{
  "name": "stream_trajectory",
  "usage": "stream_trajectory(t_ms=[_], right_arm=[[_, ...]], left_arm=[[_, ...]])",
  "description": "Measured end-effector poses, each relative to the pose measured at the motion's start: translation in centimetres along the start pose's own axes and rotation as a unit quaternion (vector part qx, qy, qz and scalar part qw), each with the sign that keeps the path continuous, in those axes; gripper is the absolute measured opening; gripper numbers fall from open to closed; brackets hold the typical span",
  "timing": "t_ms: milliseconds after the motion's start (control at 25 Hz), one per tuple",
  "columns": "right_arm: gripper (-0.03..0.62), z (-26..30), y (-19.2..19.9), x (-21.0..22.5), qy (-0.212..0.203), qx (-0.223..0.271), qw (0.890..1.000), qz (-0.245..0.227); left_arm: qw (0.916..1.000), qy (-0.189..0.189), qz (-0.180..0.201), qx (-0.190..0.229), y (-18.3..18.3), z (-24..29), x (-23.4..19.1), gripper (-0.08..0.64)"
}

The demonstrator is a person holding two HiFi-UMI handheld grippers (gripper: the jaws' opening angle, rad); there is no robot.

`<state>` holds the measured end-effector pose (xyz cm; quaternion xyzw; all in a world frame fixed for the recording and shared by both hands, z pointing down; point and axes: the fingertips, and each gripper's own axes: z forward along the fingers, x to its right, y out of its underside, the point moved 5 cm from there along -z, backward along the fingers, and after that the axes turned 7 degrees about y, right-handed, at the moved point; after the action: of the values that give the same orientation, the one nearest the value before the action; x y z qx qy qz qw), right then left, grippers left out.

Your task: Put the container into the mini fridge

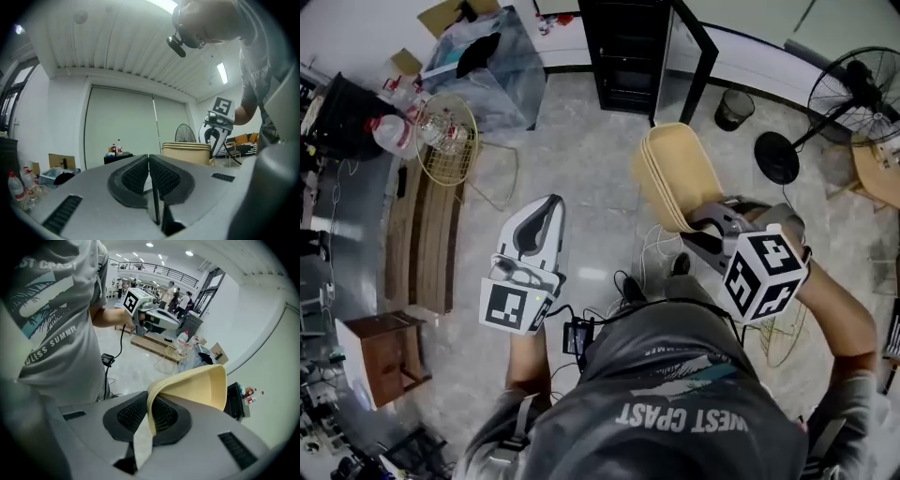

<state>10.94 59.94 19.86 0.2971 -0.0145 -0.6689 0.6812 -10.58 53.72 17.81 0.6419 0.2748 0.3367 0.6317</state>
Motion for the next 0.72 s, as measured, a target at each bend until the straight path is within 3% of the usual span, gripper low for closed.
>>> stream_trajectory(t_ms=[320, 520, 720], right_arm=[[0.044, 2.0, 2.9, 4.0, -0.003, 0.016, 1.000, -0.013], [0.044, 3.2, 5.3, 9.0, -0.019, 0.029, 0.999, -0.036], [0.044, 4.3, 8.7, 12.8, -0.030, 0.044, 0.997, -0.053]], left_arm=[[0.9995, -0.018, 0.007, -0.023, 1.0, 3.2, -0.7, 0.023], [0.9977, -0.058, -0.012, -0.033, 0.7, 6.8, -2.3, 0.023], [0.9961, -0.082, 0.012, -0.031, 0.5, 11.1, -2.7, 0.023]])
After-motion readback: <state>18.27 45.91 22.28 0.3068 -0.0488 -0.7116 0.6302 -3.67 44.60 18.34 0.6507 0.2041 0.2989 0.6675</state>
